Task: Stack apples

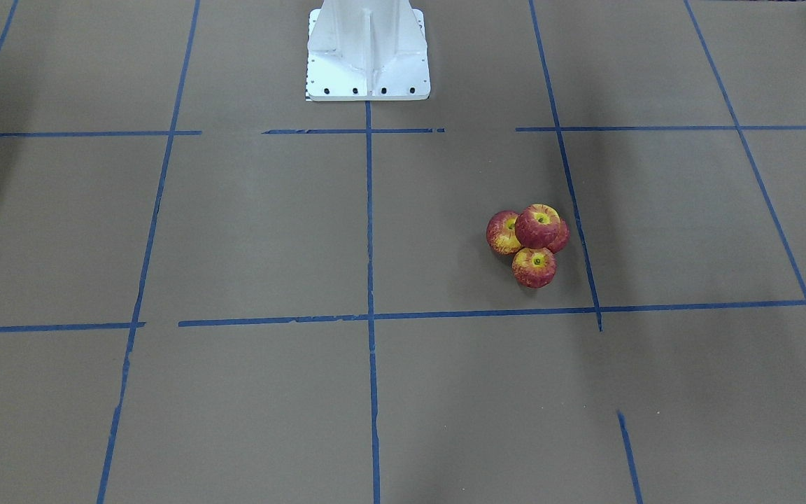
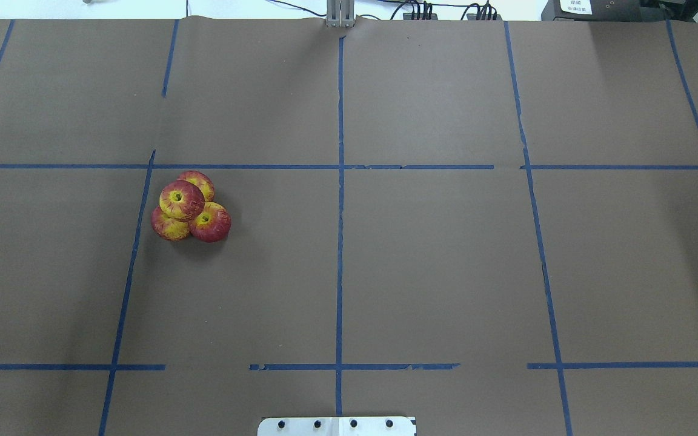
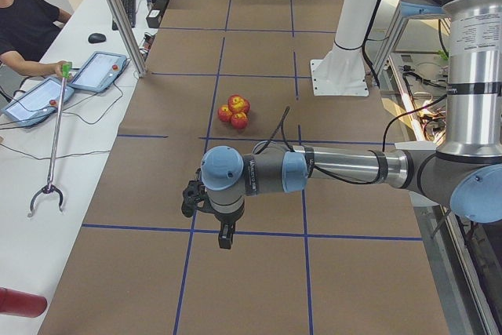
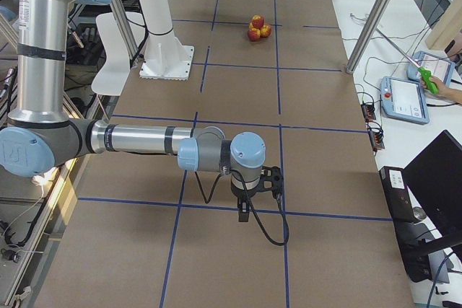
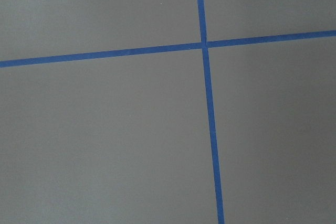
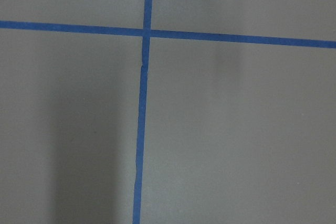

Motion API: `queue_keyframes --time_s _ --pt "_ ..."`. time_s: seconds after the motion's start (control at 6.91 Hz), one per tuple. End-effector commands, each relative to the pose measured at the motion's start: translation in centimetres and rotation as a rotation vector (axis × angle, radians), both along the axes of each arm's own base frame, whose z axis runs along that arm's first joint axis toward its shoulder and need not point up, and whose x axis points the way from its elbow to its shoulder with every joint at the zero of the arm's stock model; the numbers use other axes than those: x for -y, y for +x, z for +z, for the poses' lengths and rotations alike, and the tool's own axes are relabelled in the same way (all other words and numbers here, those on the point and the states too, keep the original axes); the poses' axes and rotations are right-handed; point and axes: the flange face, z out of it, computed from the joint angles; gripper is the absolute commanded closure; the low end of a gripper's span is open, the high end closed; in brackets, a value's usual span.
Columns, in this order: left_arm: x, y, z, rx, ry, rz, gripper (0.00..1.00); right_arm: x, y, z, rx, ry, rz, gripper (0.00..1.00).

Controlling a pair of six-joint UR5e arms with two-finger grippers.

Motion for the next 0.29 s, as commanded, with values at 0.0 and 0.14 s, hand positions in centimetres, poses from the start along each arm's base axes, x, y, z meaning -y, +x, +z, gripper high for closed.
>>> queue_keyframes --time_s 0.0,0.14 --pt "0.13 0.05 0.79 -0.001 -0.016 0.001 0.00 0.00 0.00 0.02 0.000 0.000 0.000 0.00" --pt "0.80 -0.02 0.68 -0.001 -0.010 0.002 0.00 -0.01 -0.01 0.03 0.001 -0.002 0.000 0.00"
